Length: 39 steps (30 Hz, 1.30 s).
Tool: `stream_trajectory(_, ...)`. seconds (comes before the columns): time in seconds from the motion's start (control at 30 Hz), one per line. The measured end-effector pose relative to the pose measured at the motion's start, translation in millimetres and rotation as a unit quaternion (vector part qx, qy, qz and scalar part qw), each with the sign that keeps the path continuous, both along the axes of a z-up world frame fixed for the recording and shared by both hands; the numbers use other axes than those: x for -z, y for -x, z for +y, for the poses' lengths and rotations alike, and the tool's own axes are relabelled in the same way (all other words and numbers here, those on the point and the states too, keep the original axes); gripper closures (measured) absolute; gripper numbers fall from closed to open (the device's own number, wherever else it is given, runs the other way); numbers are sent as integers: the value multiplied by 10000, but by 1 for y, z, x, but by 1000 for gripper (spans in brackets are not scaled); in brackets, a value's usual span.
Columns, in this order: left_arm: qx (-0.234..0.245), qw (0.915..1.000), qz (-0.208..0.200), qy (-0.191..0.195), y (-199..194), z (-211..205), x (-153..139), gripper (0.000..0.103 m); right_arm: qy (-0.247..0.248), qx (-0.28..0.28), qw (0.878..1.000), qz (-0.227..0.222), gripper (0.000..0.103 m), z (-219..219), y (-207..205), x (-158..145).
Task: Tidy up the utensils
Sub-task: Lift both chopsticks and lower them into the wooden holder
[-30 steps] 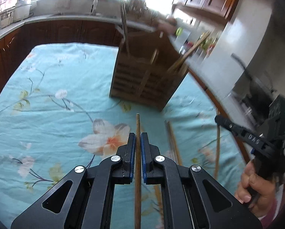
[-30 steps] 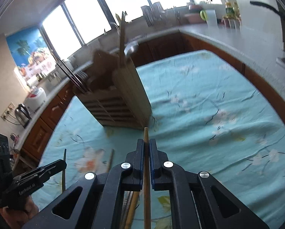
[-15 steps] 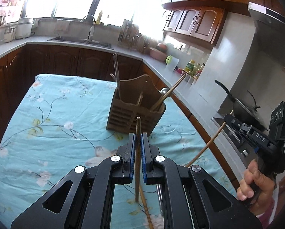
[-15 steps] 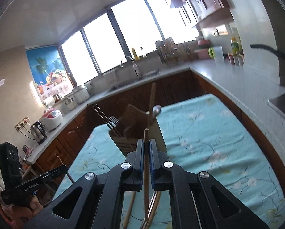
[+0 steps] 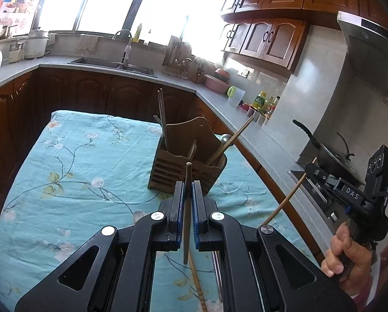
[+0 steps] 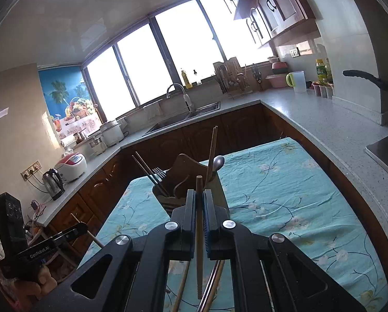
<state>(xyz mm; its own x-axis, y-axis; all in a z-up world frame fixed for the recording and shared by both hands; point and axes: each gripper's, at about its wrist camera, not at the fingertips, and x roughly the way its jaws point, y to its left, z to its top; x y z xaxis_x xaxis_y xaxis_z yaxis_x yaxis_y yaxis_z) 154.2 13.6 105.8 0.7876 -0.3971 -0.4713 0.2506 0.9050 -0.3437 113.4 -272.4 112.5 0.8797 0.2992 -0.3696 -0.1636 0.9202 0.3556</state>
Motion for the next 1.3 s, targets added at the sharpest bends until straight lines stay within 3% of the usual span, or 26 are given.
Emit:
stream_trajectory(0.43, -139, 9994, -296, 58, -16, 6, -20, 98, 46, 16, 9997, -229, 98, 6, -15, -15)
stream_trajectory(1.0, -529, 9887, -1386, 223, -86, 10, -103, 98, -66, 390, 9926, -1148, 98, 5, -78, -75)
stream_trajectory(1.13, -672, 9861, -1486, 312, -108, 9, -103, 98, -50, 428, 9900, -1341, 98, 7, -97, -75)
stream_trajectory(1.3, -837, 9861, -1421, 182, -132, -1, -82, 98, -32, 447, 9898, -1353, 98, 9, -114, -56)
